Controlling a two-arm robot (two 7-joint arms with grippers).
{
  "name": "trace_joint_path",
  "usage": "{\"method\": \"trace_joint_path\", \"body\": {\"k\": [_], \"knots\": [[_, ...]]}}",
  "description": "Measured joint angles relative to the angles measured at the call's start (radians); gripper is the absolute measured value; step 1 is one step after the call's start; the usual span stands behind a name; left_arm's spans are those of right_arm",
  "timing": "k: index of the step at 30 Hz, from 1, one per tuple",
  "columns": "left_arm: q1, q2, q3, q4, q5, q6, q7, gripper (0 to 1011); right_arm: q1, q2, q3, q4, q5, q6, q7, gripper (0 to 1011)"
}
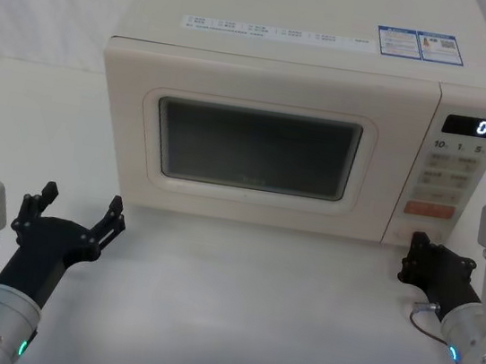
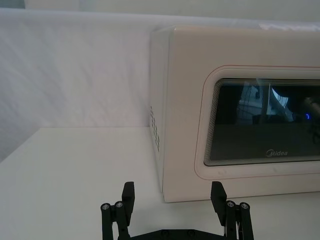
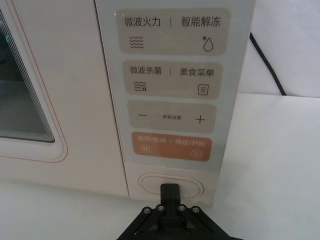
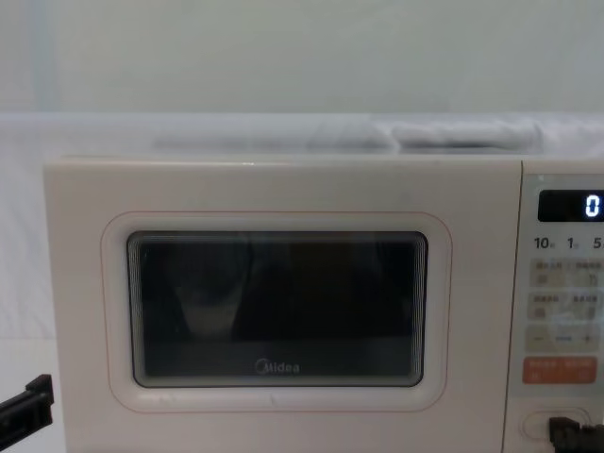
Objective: Press the button to open the microwave door with one hand; close the microwave door with the other hand.
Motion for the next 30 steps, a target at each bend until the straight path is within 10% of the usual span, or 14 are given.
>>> {"method": "trace_joint_path", "body": {"k": [30], "knots": [[0.000, 0.000, 0.000, 0.000, 0.000, 0.000, 0.000, 1001, 0.050, -0.020, 0.001, 0.061, -0.013, -0.015, 0.006, 0]]}}
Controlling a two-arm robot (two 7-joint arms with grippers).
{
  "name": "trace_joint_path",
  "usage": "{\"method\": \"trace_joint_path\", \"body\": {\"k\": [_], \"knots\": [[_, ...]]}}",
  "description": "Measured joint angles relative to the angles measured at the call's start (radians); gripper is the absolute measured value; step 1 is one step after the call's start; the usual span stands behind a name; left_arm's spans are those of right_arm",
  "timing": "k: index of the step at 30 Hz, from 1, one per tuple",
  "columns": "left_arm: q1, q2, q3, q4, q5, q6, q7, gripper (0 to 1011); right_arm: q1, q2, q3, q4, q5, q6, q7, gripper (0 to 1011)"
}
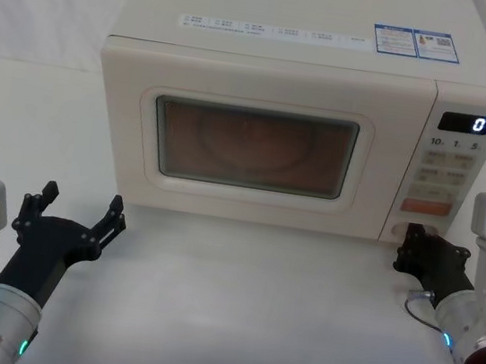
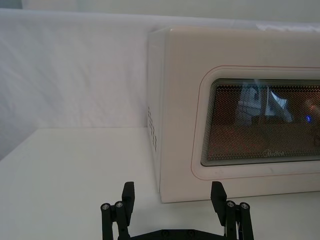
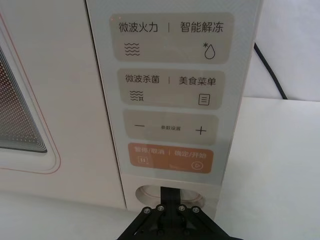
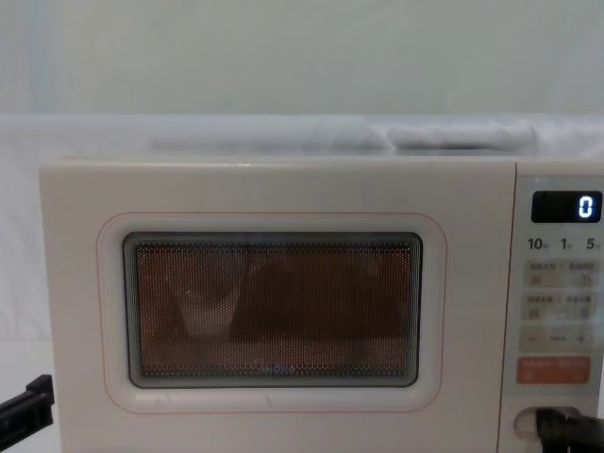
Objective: Press the button to open the microwave door with one hand; close the microwave door with the other hand.
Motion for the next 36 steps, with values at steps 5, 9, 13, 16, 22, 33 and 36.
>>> {"method": "trace_joint_path", "body": {"k": [5, 9, 13, 16, 22, 33, 36], "knots": [[0.000, 0.000, 0.000, 0.000, 0.000, 0.000, 0.000, 1001, 0.009, -0.005, -0.001, 0.012, 0.000, -0.004, 0.000, 0], [0.000, 0.000, 0.000, 0.000, 0.000, 0.000, 0.000, 1001, 0.014, -0.009, -0.003, 0.019, -0.001, -0.009, 0.000, 0], [0.000, 0.000, 0.000, 0.000, 0.000, 0.000, 0.000, 1001, 0.018, -0.012, -0.008, 0.025, -0.001, -0.011, 0.000, 0], [0.000, 0.000, 0.000, 0.000, 0.000, 0.000, 0.000, 1001, 0.019, -0.013, -0.008, 0.027, -0.001, -0.012, 0.001, 0], [0.000, 0.000, 0.000, 0.000, 0.000, 0.000, 0.000, 1001, 0.016, -0.014, -0.010, 0.023, -0.002, -0.012, 0.001, 0], [0.000, 0.000, 0.000, 0.000, 0.000, 0.000, 0.000, 1001, -0.010, -0.011, -0.005, -0.007, -0.003, -0.008, -0.001, 0], [0.000, 0.000, 0.000, 0.000, 0.000, 0.000, 0.000, 1001, -0.020, -0.010, -0.003, -0.023, -0.004, -0.007, -0.003, 0]]}}
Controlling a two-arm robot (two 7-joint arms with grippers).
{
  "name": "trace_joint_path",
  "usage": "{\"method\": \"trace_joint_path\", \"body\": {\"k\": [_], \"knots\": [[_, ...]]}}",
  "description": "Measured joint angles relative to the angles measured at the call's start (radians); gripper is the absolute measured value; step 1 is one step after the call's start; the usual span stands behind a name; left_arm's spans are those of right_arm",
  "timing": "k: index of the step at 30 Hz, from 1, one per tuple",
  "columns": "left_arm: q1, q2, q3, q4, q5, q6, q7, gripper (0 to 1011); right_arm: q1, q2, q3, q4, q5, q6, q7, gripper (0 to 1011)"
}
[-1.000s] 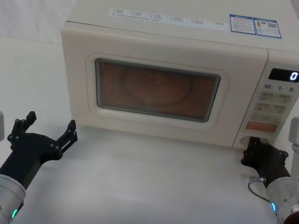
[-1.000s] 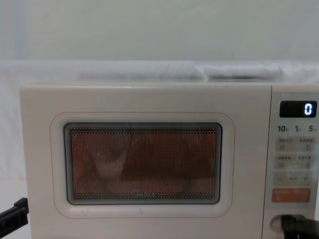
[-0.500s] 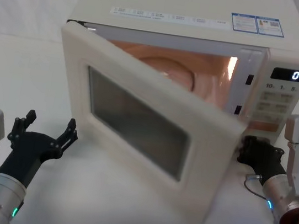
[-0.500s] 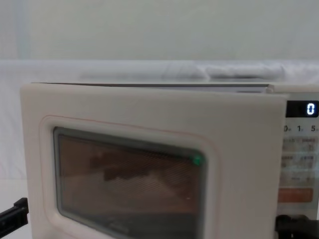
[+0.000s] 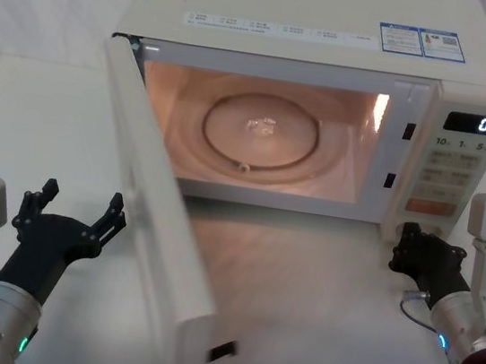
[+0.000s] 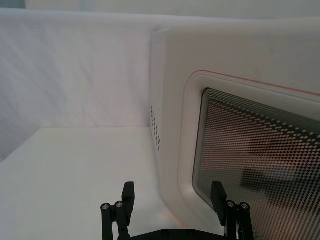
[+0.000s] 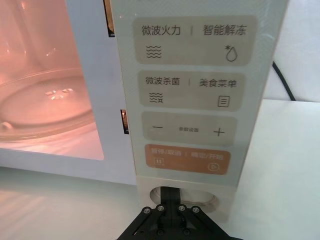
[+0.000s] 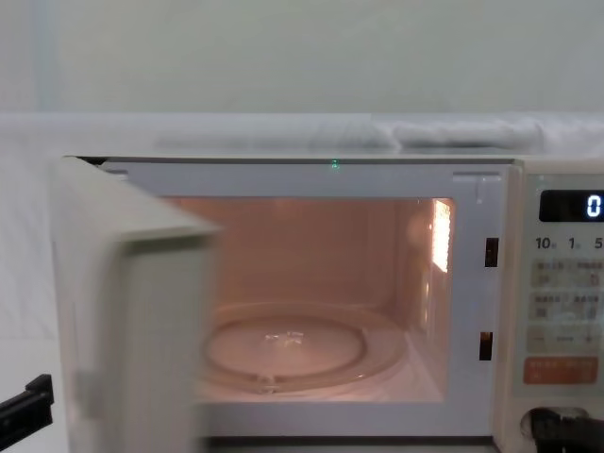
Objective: Press the button to open the microwave door with one hand; close the microwave door with the other hand.
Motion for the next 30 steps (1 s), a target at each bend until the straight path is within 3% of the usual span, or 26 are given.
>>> {"method": "trace_joint_path", "body": {"k": [23, 30], "knots": [[0.000, 0.000, 0.000, 0.000, 0.000, 0.000, 0.000, 1001, -0.058, 0.005, 0.013, -0.071, -0.002, 0.017, -0.007, 0], [0.000, 0.000, 0.000, 0.000, 0.000, 0.000, 0.000, 1001, -0.092, 0.010, 0.012, -0.128, -0.001, 0.029, -0.005, 0]]}}
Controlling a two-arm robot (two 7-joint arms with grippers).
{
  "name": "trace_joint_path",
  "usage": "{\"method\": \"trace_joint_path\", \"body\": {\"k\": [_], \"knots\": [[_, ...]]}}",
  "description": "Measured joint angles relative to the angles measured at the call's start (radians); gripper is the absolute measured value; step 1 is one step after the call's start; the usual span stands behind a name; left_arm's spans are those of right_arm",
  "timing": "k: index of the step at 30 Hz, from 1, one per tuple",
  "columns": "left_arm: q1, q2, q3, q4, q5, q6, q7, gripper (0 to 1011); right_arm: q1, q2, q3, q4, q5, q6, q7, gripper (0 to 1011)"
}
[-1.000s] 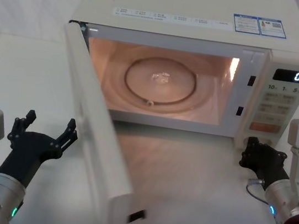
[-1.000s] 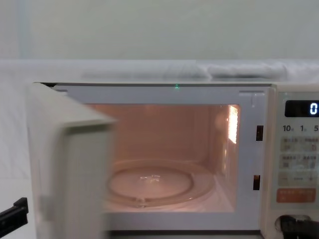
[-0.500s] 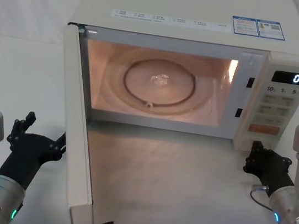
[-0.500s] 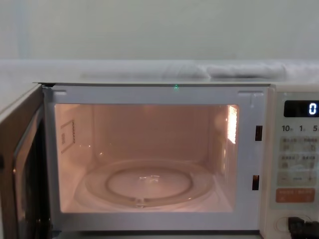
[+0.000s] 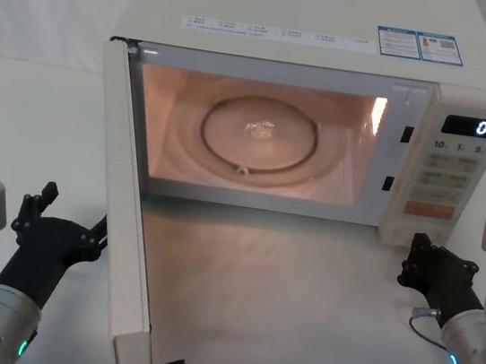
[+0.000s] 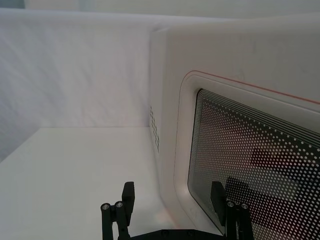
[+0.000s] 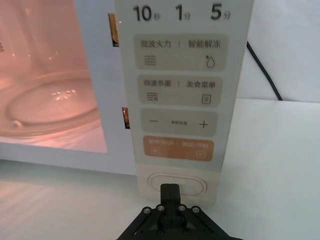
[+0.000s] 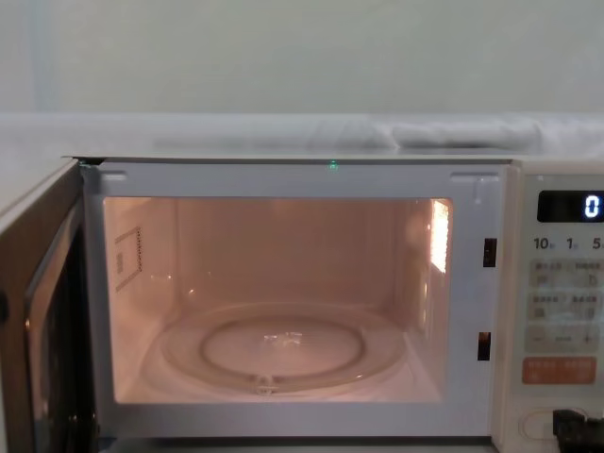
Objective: Press the button to open the microwave door with one hand; close the microwave door with the other hand.
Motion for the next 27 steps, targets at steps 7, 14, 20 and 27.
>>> {"method": "trace_joint_path", "body": {"k": [7, 14, 20, 27], "knots": [[0.000, 0.000, 0.000, 0.000, 0.000, 0.000, 0.000, 1001, -0.044, 0.008, 0.002, -0.074, 0.007, 0.017, 0.006, 0], [0.000, 0.000, 0.000, 0.000, 0.000, 0.000, 0.000, 1001, -0.098, 0.023, 0.011, -0.166, 0.021, 0.037, 0.012, 0], [0.000, 0.000, 0.000, 0.000, 0.000, 0.000, 0.000, 1001, -0.143, 0.041, 0.028, -0.257, 0.036, 0.058, 0.018, 0], [0.000, 0.000, 0.000, 0.000, 0.000, 0.000, 0.000, 1001, -0.168, 0.066, 0.057, -0.319, 0.042, 0.073, 0.018, 0]]}}
